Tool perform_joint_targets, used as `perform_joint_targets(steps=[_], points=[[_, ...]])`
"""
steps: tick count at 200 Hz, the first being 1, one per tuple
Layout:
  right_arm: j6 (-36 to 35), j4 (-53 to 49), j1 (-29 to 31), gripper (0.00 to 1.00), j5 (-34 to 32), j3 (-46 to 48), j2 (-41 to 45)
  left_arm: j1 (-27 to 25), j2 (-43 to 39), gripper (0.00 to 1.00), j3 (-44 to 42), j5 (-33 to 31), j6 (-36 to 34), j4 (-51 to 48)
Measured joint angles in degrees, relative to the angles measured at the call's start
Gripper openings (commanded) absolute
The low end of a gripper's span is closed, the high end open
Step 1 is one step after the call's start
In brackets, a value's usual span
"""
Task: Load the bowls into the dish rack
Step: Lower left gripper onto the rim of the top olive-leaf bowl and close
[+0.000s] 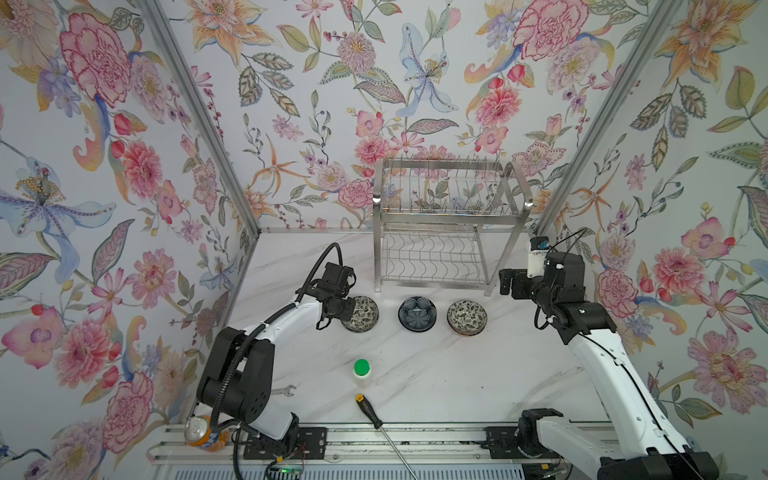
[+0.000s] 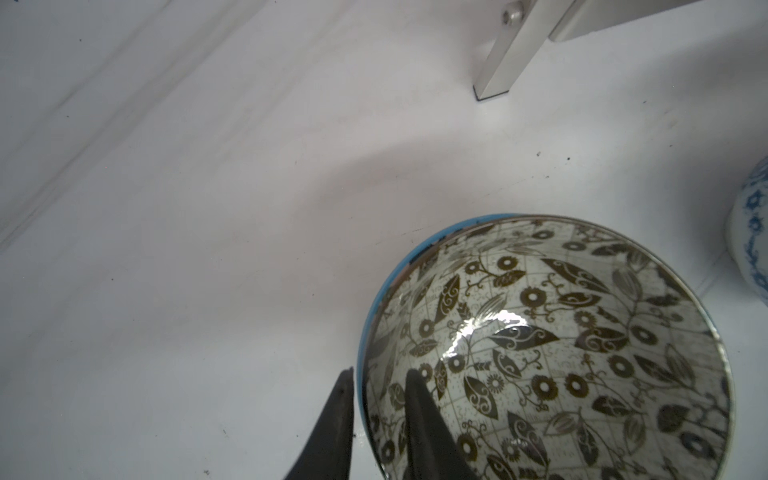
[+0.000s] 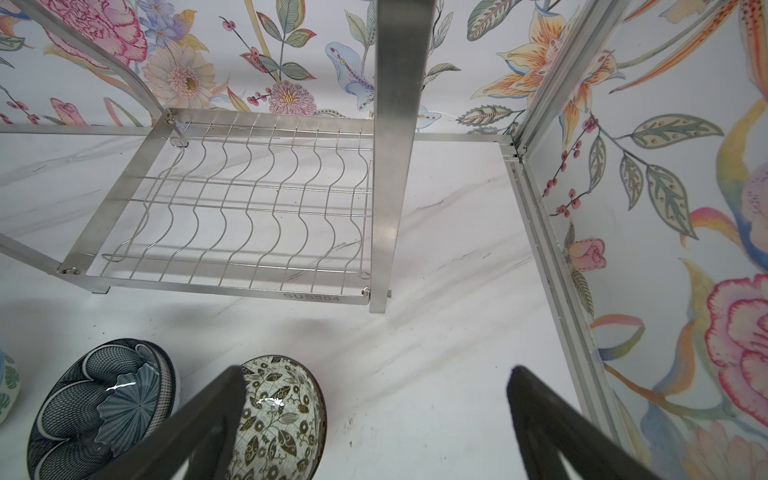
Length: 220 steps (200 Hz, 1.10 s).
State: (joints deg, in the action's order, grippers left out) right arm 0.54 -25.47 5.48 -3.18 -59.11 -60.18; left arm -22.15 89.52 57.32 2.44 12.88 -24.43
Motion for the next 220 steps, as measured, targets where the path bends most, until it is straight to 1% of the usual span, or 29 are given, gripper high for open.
perform_joint_targets(steps=[74, 140, 193, 220], points=[[0.22, 0.13, 0.00, 0.99, 0.44, 0.22, 0.66, 0.00, 1.38, 0.17, -0.28, -0.50, -0.02, 0.22], [0.37, 0.22, 0.00, 0.99, 0.85, 0.42, 0.85, 0.00, 1.25, 0.01, -0.28, -1.14, 0.20, 1.31], [0.39, 0.37, 0.00, 0.99, 1.05, 0.44, 0.83, 0.00, 1.03, 0.00, 0.04, -1.27, 0.13, 0.87], [0.39, 0.46, 0.00, 0.99, 1.29, 0.44, 0.83, 0.00, 0.85, 0.00, 1.60, -1.33, -0.50, -0.79]])
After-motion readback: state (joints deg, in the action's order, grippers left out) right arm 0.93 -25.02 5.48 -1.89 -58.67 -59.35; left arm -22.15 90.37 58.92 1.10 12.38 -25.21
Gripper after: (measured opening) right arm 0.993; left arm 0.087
